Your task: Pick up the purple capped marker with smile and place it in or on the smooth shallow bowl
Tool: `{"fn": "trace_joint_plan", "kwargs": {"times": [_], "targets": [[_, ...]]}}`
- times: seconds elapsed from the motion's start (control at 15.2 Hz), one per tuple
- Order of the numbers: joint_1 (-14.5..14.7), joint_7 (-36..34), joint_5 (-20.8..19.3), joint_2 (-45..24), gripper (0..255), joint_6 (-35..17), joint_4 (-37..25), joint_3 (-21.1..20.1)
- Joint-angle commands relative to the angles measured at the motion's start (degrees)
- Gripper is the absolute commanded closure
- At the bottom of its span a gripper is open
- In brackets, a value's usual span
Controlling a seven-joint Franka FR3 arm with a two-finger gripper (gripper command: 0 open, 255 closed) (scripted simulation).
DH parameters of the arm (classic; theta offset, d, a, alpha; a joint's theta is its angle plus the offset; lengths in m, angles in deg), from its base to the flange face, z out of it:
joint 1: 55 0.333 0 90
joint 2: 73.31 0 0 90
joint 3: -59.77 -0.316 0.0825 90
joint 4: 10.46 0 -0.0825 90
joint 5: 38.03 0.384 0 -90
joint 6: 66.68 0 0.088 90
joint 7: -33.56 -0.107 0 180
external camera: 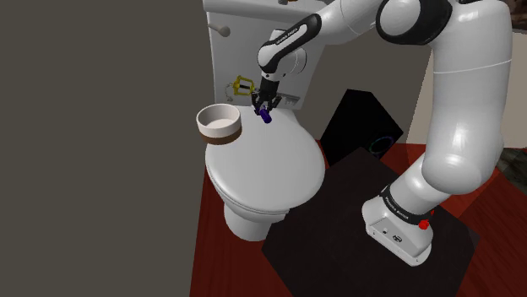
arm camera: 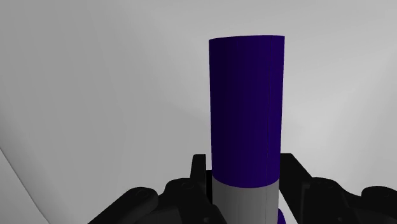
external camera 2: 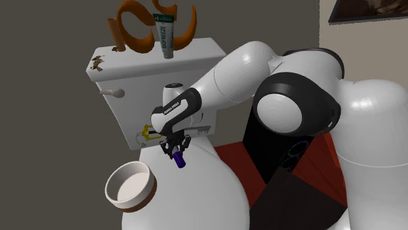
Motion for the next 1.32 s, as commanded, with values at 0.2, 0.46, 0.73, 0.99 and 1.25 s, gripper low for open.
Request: {"fn": "trace_joint_plan", "kwargs": {"times": [0.2, 0.46, 0.73, 0.99, 1.25], "targets": [[0.0, -0.2, -0.2, 1.1, 255, 1.1, 0.1, 0.1], [0.1, -0.7, -0.5, 3.2, 255, 3.1, 0.2, 0.3], [0.2, -1.2, -0.8, 5.3, 255, 5.3, 0.0, 0.5], [0.2, -1.7, -1.1, 7.2, 255, 7.5, -0.3, 0.6], [0.3, -2.3, -1.5, 9.0, 255, 9.8, -0.8, 0.7]]}}
